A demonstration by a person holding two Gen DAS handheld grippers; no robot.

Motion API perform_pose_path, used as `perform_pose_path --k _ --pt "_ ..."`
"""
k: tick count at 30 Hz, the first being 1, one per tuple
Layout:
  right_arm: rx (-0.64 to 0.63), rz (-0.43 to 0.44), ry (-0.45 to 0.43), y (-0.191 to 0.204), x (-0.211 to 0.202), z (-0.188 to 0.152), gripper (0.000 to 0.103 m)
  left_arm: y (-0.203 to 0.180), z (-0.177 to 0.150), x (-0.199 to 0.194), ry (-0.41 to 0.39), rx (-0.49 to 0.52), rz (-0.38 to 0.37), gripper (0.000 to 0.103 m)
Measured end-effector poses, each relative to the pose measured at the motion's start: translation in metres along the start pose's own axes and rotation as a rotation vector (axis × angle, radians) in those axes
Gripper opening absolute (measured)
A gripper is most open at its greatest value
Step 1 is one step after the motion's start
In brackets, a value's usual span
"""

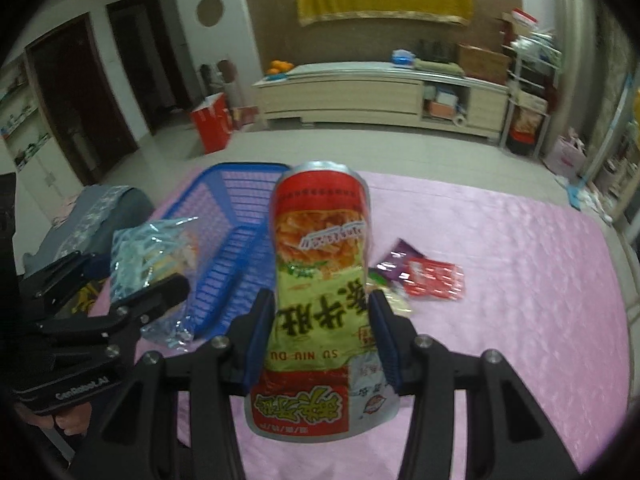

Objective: Organize snacks
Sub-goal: 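Carry the blue-striped bag into the basket and open the left tool while the right tool lifts the red pouch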

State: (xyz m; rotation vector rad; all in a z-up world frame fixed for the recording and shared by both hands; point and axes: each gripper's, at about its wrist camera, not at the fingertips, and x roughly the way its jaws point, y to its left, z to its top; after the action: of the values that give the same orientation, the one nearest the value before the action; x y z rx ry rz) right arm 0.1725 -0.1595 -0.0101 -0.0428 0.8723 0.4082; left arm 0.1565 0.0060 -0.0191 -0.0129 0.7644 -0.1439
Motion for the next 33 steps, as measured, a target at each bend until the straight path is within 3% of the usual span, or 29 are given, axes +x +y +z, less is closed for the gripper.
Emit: perform_pose_path --k 13,21,33 --pt "-0.055 0.078 0.049 0.063 0.049 0.018 0.053 0.077 -0.005 0.019 0.054 -0.03 0.088 0.065" --pt "-0.061 0.063 0.09 0.082 0.071 0.017 0.053 0.09 -0.008 0.048 0.107 -0.002 0.065 0.065" --pt "-0.052 0.048 0.092 0.081 0.072 0.021 0.053 0.093 -0.016 0.07 0.178 -0.015 0.06 0.066"
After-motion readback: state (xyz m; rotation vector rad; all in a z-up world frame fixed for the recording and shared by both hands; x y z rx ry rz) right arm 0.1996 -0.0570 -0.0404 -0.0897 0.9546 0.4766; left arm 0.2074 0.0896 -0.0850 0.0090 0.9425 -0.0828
